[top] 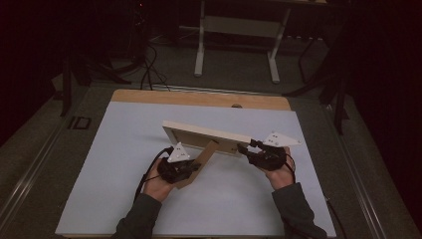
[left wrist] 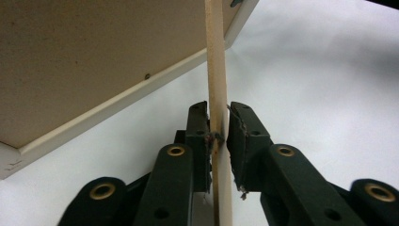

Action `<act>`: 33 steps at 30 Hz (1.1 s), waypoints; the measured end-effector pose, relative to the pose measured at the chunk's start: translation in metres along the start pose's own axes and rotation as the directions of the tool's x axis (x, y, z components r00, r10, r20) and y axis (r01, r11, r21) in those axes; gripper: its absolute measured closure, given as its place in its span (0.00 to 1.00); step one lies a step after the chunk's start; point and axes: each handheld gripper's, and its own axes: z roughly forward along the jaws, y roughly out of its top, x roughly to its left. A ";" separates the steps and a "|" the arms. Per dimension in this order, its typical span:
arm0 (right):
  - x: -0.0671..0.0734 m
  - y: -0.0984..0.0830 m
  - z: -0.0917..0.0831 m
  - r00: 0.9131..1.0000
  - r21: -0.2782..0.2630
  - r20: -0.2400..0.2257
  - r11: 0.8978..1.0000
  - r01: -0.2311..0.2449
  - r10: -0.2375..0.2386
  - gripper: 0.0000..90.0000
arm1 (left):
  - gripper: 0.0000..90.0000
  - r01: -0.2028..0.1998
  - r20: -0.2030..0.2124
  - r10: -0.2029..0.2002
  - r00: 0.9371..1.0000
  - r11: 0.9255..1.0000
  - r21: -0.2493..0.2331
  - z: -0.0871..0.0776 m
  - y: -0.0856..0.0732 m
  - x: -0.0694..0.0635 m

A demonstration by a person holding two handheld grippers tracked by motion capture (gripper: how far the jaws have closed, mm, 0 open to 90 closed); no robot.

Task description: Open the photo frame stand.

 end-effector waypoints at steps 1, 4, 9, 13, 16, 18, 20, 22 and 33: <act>0.000 0.000 0.000 1.000 0.001 -0.002 1.000 0.002 -0.002 0.64 | 0.86 0.013 0.006 -0.013 1.000 1.000 -0.004 -0.001 -0.001 0.002; 0.001 -0.001 0.000 1.000 -0.002 -0.003 1.000 0.007 -0.008 0.63 | 0.81 0.036 0.013 -0.036 0.999 0.999 -0.016 -0.003 -0.003 0.005; 0.000 -0.002 -0.001 1.000 0.004 -0.015 1.000 -0.006 0.006 0.62 | 0.70 0.080 0.023 -0.079 0.997 0.996 -0.040 -0.009 -0.008 0.013; -0.001 -0.002 -0.001 1.000 0.007 -0.016 1.000 -0.007 0.007 0.62 | 0.67 0.110 0.042 -0.107 0.993 0.992 -0.063 -0.015 -0.010 0.019; -0.001 -0.002 -0.002 1.000 0.012 -0.012 1.000 -0.006 0.006 0.61 | 0.66 0.118 0.056 -0.114 0.992 0.990 -0.078 -0.020 -0.013 0.022; -0.001 -0.003 -0.003 1.000 0.015 -0.012 1.000 -0.006 0.006 0.61 | 0.66 0.118 0.056 -0.114 0.992 0.990 -0.081 -0.021 -0.013 0.022; -0.002 -0.006 -0.004 1.000 0.025 -0.016 1.000 -0.012 0.012 0.61 | 0.66 0.122 0.061 -0.117 0.991 0.988 -0.092 -0.024 -0.014 0.023; -0.002 -0.009 -0.006 1.000 0.032 -0.017 0.999 -0.012 0.013 0.61 | 0.66 0.123 0.061 -0.118 0.991 0.988 -0.096 -0.026 -0.014 0.024; -0.005 -0.014 -0.013 0.999 0.039 -0.031 0.999 -0.020 0.022 0.61 | 0.65 0.138 0.055 -0.132 0.990 0.981 -0.135 -0.034 -0.014 0.026</act>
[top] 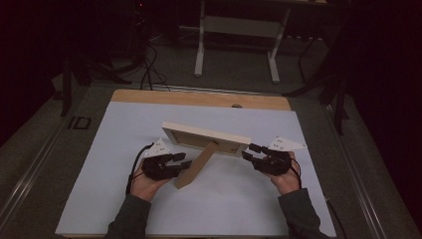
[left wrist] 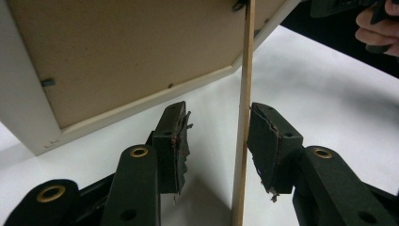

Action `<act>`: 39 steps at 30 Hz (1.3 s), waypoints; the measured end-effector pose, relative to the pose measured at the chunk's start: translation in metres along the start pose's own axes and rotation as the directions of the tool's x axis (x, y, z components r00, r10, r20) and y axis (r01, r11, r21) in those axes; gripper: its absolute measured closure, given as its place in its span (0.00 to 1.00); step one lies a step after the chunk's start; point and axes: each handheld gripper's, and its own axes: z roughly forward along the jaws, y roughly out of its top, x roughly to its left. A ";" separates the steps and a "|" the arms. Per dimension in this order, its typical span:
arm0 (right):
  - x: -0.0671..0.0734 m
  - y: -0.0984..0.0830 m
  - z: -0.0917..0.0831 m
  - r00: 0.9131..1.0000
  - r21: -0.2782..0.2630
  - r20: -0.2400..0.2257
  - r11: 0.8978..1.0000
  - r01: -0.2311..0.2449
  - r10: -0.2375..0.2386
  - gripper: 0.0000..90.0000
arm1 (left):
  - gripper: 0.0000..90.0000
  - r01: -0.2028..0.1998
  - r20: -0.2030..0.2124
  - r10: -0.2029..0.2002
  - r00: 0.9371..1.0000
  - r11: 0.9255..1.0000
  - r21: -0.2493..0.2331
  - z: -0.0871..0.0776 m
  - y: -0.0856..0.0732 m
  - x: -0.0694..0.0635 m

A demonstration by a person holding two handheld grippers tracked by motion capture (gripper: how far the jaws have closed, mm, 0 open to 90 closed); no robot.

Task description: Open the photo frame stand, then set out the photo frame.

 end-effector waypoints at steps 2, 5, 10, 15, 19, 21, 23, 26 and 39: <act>0.000 0.000 0.000 1.000 -0.002 -0.002 1.000 -0.001 0.001 0.61 | 0.65 0.008 -0.002 -0.008 1.000 1.000 -0.009 -0.003 0.000 0.002; 0.000 -0.001 -0.001 1.000 0.002 -0.005 1.000 -0.004 0.004 0.61 | 0.65 0.025 -0.010 -0.025 1.000 0.999 -0.029 -0.007 0.001 0.006; -0.001 -0.005 0.001 1.000 0.019 0.009 1.000 0.007 -0.007 0.61 | 0.65 0.042 -0.044 -0.044 0.998 0.998 -0.048 -0.015 0.002 0.010; -0.001 -0.009 0.001 1.000 0.034 0.014 0.999 0.004 -0.004 0.61 | 0.66 0.044 -0.084 -0.050 0.995 0.997 -0.064 -0.023 0.004 0.013; -0.004 -0.012 0.000 1.000 0.041 0.018 0.999 -0.001 0.001 0.61 | 0.68 0.047 -0.120 -0.057 0.991 0.995 -0.083 -0.028 0.007 0.015; -0.005 -0.013 -0.002 1.000 0.044 0.024 0.999 -0.002 0.001 0.61 | 0.69 0.050 -0.142 -0.061 0.988 0.996 -0.079 -0.030 0.010 0.017; -0.007 -0.014 -0.002 1.000 0.051 0.031 0.999 -0.002 0.001 0.61 | 0.71 0.059 -0.162 -0.072 0.984 0.995 -0.083 -0.031 0.011 0.018; -0.009 -0.016 -0.003 0.999 0.062 0.040 0.998 0.002 -0.005 0.62 | 0.74 0.067 -0.178 -0.084 0.981 0.993 -0.095 -0.033 0.014 0.020; -0.015 -0.024 -0.004 0.995 0.056 0.099 0.998 -0.030 0.025 0.91 | 0.96 0.022 -0.204 -0.044 0.978 0.994 -0.109 -0.031 0.029 0.012</act>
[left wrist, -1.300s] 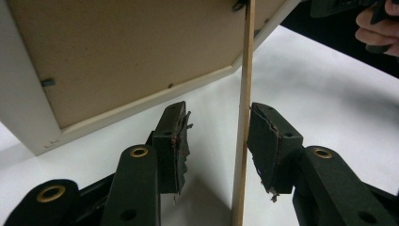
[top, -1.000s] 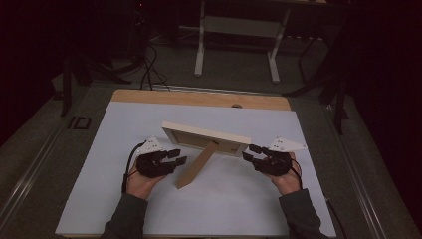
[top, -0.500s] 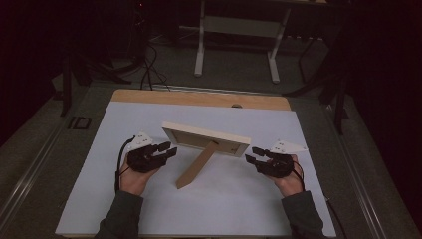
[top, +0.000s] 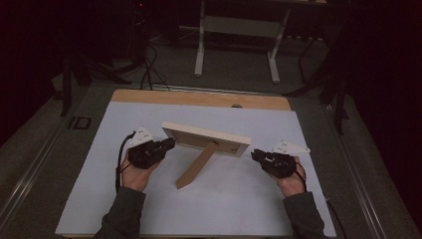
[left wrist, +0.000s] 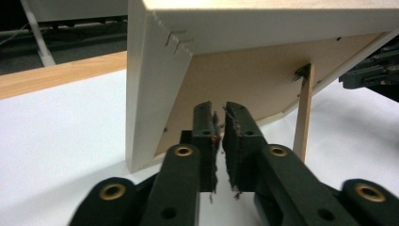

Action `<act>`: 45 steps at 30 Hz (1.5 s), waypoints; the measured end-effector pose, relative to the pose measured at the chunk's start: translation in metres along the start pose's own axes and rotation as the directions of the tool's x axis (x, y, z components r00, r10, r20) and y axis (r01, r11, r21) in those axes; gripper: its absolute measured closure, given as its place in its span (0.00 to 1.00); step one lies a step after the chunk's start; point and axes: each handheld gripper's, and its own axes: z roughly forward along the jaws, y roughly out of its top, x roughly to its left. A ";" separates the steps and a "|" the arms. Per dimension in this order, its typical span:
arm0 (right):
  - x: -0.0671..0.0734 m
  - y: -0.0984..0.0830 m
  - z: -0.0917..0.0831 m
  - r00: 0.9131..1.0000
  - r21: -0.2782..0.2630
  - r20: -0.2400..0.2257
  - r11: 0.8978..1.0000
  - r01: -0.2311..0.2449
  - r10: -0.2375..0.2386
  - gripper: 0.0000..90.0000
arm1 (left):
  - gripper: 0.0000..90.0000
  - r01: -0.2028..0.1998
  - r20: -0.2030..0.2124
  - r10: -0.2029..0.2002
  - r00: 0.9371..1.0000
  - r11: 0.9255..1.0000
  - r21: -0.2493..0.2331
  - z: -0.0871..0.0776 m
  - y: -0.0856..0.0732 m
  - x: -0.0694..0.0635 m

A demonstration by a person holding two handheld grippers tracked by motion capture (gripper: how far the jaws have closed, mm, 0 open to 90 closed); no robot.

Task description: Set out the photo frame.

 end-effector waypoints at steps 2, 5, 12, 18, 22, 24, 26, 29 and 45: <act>0.000 0.001 0.000 1.000 -0.012 0.012 1.000 -0.002 0.002 0.98 | 0.99 -0.005 -0.006 0.005 1.000 1.000 -0.005 0.000 0.002 -0.001; 0.000 0.005 0.002 1.000 -0.028 0.022 1.000 -0.011 0.012 1.00 | 1.00 -0.014 -0.027 0.013 1.000 1.000 -0.022 0.000 0.006 -0.004; 0.002 0.015 0.005 1.000 -0.054 0.027 0.998 -0.013 0.015 1.00 | 1.00 -0.033 -0.021 0.033 0.999 0.999 -0.023 0.002 0.012 -0.009; 0.003 0.026 0.006 1.000 -0.087 0.015 0.996 -0.026 0.027 1.00 | 1.00 -0.042 -0.026 0.041 0.999 0.999 -0.020 0.004 0.017 -0.010; 0.004 0.034 0.005 0.999 -0.113 0.000 0.993 -0.034 0.034 1.00 | 1.00 -0.052 -0.026 0.052 0.998 0.999 -0.011 0.005 0.020 -0.012; 0.005 0.037 0.005 0.999 -0.124 -0.008 0.992 -0.037 0.036 1.00 | 1.00 -0.055 -0.026 0.055 0.998 0.998 -0.005 0.007 0.021 -0.012; 0.007 0.041 0.005 0.999 -0.128 -0.013 0.991 -0.033 0.032 1.00 | 1.00 -0.048 -0.028 0.048 0.998 0.999 -0.001 0.008 0.021 -0.012; 0.010 0.046 0.006 1.000 -0.135 -0.020 0.991 -0.025 0.022 1.00 | 1.00 -0.049 -0.025 0.049 0.998 0.999 0.002 0.009 0.021 -0.012; 0.010 0.055 0.008 0.998 -0.152 -0.048 0.988 -0.038 0.031 1.00 | 1.00 -0.072 -0.007 0.072 0.997 0.997 0.022 0.020 0.025 -0.021</act>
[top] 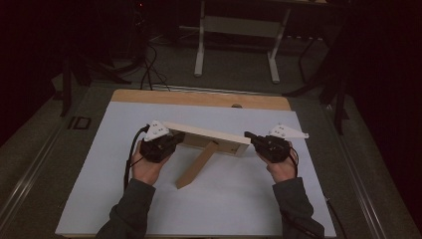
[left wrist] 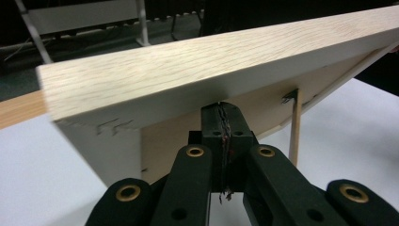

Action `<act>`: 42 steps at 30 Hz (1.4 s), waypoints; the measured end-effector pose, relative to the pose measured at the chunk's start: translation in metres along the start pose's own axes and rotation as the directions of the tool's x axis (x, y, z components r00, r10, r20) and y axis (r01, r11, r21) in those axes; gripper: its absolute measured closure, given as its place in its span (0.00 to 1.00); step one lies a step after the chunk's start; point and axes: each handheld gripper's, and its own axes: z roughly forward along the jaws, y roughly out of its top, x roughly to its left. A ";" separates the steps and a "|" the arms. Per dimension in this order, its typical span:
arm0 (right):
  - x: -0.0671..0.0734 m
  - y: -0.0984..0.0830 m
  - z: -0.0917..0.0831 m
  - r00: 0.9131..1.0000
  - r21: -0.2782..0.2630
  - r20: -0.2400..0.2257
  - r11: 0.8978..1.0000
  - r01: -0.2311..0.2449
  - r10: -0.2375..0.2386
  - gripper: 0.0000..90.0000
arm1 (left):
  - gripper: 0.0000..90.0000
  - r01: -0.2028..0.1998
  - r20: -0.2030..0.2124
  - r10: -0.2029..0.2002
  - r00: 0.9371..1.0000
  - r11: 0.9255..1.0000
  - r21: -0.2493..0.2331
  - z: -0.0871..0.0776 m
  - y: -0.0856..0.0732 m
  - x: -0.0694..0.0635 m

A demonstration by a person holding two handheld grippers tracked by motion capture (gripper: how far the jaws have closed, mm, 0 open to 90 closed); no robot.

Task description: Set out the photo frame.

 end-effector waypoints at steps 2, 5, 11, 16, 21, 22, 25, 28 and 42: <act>0.000 0.000 0.000 1.000 0.001 -0.005 1.000 -0.003 0.003 1.00 | 1.00 -0.014 0.003 0.014 1.000 1.000 0.004 0.002 0.002 -0.003; 0.001 0.000 0.000 1.000 0.001 -0.012 1.000 -0.002 0.002 1.00 | 1.00 -0.022 0.012 0.022 1.000 1.000 0.010 0.006 0.004 -0.007; 0.003 0.000 0.000 1.000 0.002 -0.025 1.000 0.006 -0.006 1.00 | 1.00 -0.035 0.028 0.035 0.999 0.999 0.017 0.014 0.008 -0.014; 0.005 0.001 0.000 0.999 0.003 -0.034 1.000 0.009 -0.009 1.00 | 1.00 -0.039 0.037 0.038 0.999 0.999 0.023 0.020 0.010 -0.018; 0.007 0.002 0.001 0.999 0.006 -0.048 1.000 0.015 -0.015 1.00 | 1.00 -0.043 0.050 0.041 0.998 0.999 0.029 0.024 0.012 -0.022; 0.007 0.002 0.001 0.999 0.007 -0.051 1.000 0.015 -0.014 1.00 | 1.00 -0.045 0.052 0.044 0.998 0.999 0.029 0.025 0.012 -0.023; 0.007 0.003 0.002 0.998 0.015 -0.058 1.000 0.018 -0.017 1.00 | 1.00 -0.049 0.058 0.047 0.997 0.998 0.033 0.028 0.014 -0.026; 0.008 0.004 0.002 0.998 0.019 -0.063 0.999 0.027 -0.026 1.00 | 1.00 -0.049 0.062 0.047 0.997 0.998 0.033 0.031 0.015 -0.027; 0.019 0.007 0.003 0.994 0.028 -0.095 0.998 0.063 -0.060 1.00 | 1.00 -0.058 0.074 0.055 0.996 0.997 0.043 0.037 0.019 -0.035</act>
